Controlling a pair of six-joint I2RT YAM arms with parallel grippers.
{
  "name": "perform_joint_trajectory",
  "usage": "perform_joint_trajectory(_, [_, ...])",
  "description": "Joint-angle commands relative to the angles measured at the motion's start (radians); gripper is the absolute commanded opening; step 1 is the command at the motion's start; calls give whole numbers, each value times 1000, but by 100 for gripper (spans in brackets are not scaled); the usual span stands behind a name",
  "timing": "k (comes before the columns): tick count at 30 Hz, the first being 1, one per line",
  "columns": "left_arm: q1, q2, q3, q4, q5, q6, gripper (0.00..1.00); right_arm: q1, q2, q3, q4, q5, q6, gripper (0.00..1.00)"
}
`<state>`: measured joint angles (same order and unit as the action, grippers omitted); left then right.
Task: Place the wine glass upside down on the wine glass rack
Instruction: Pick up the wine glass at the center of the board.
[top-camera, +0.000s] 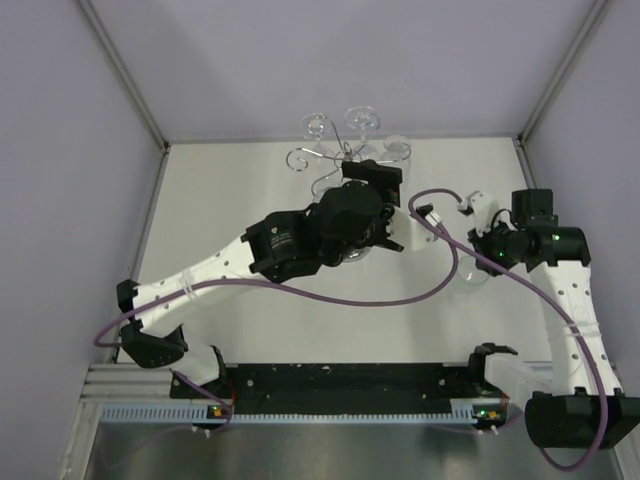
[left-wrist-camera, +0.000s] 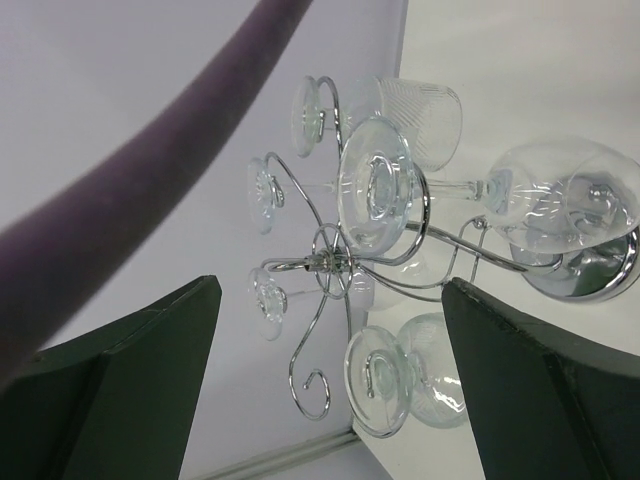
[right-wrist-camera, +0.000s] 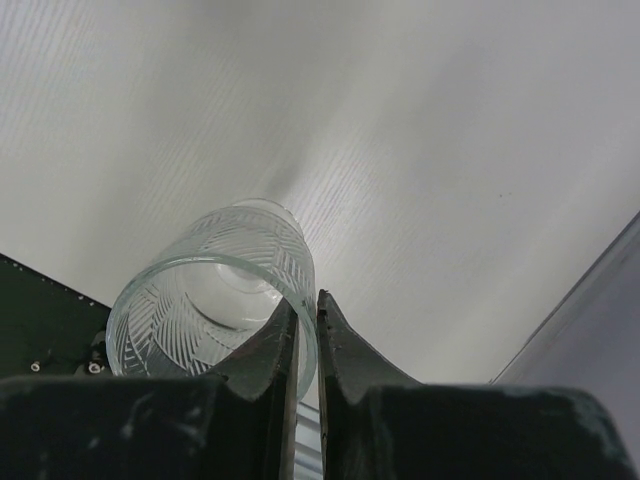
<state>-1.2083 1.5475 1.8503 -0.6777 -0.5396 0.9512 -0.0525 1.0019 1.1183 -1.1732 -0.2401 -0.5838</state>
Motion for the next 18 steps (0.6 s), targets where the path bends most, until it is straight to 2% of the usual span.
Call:
perform_joint_trajectory(1, [23, -58, 138, 159, -82, -88, 98, 99, -48, 58, -39, 62, 114, 0])
perform_joint_trajectory(5, [16, -40, 153, 174, -94, -71, 98, 180, -49, 58, -39, 105, 157, 0])
perform_joint_trajectory(10, [9, -32, 138, 194, -125, -34, 99, 210, -43, 86, -39, 110, 183, 0])
perform_joint_trajectory(18, [-36, -9, -14, 380, -301, 197, 99, 350, -39, 123, -42, 194, 260, 0])
